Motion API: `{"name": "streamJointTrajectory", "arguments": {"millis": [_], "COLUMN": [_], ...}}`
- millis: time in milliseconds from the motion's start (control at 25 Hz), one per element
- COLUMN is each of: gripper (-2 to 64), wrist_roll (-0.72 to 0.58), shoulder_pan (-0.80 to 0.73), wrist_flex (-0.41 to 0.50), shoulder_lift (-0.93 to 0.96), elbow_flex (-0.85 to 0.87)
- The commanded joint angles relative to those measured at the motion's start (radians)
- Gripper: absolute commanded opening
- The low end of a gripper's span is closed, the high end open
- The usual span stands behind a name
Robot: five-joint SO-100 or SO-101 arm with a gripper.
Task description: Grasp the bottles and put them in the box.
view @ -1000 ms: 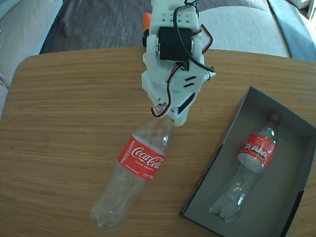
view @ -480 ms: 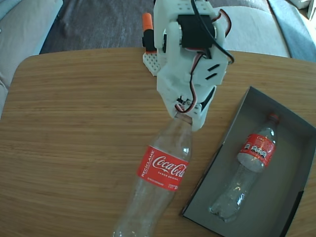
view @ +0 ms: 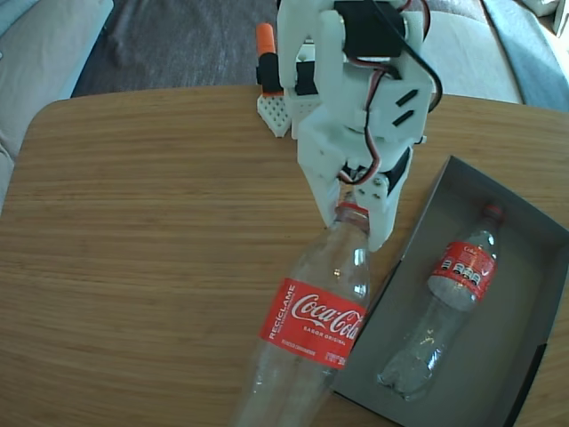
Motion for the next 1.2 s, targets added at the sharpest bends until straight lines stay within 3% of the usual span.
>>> {"name": "streamJointTrajectory", "arguments": {"millis": [0, 600, 1160], "gripper": [-0.3, -0.3, -0.3], "wrist_roll": [0.002, 0.080, 0.152], "shoulder_pan": [-0.025, -0.301, -0.469], "wrist_flex": [0.000, -0.009, -0.012], "shoulder_lift": [0.040, 0.043, 0.037], "elbow_flex": [-0.091, -0.150, -0.201]}}
